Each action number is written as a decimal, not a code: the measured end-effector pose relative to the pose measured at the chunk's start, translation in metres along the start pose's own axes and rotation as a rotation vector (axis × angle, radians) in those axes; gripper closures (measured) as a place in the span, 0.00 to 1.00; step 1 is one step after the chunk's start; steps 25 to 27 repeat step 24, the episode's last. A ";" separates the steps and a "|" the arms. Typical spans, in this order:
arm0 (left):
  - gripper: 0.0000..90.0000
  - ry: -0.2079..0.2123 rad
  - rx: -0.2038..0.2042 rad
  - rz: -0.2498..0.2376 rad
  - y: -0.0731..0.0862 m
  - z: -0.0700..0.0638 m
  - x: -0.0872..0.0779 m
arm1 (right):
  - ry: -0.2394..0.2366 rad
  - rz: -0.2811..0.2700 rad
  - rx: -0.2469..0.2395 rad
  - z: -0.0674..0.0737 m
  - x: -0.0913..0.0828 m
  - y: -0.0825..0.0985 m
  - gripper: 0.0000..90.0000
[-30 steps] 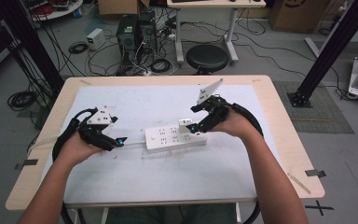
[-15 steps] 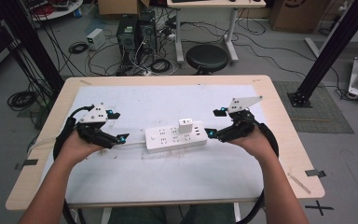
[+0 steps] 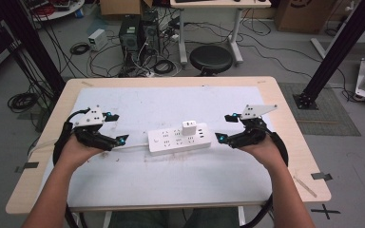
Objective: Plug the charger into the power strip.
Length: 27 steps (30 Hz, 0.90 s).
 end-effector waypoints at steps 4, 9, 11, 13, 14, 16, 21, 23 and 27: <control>0.21 -0.002 -0.003 0.003 0.001 -0.001 0.000 | -0.008 0.003 0.001 0.001 0.002 0.000 0.21; 0.20 -0.005 -0.003 -0.001 0.002 -0.002 -0.001 | -0.009 0.007 -0.002 0.000 0.003 -0.001 0.21; 0.21 -0.007 -0.004 -0.002 0.002 -0.001 -0.002 | -0.013 0.010 0.000 0.000 0.003 -0.001 0.21; 0.21 -0.007 -0.006 -0.004 0.002 -0.001 -0.002 | -0.010 0.005 -0.008 -0.001 0.004 -0.001 0.21; 0.20 -0.009 -0.007 -0.003 0.003 -0.001 -0.002 | -0.013 0.005 -0.003 -0.001 0.004 -0.001 0.21; 0.20 -0.008 -0.010 -0.002 0.003 0.000 -0.001 | -0.010 0.009 -0.001 -0.001 0.004 -0.001 0.21; 0.20 -0.008 -0.013 -0.001 0.003 0.002 0.000 | -0.007 0.002 0.004 -0.002 0.002 -0.001 0.21; 0.20 -0.009 -0.011 0.002 0.004 0.002 0.000 | -0.004 0.002 0.003 -0.001 0.002 -0.002 0.21; 0.21 -0.009 -0.011 0.002 0.004 0.002 0.000 | -0.007 -0.001 0.004 -0.001 0.002 -0.002 0.21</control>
Point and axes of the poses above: each handheld gripper's, and its own axes: x roughly forward along the jaws, y roughly out of its underside, z roughly to its left, the point moved 3 cm from there along x, roughly forward along the jaws, and after that the axes turned 9 degrees about -x, right-handed, at the moved point
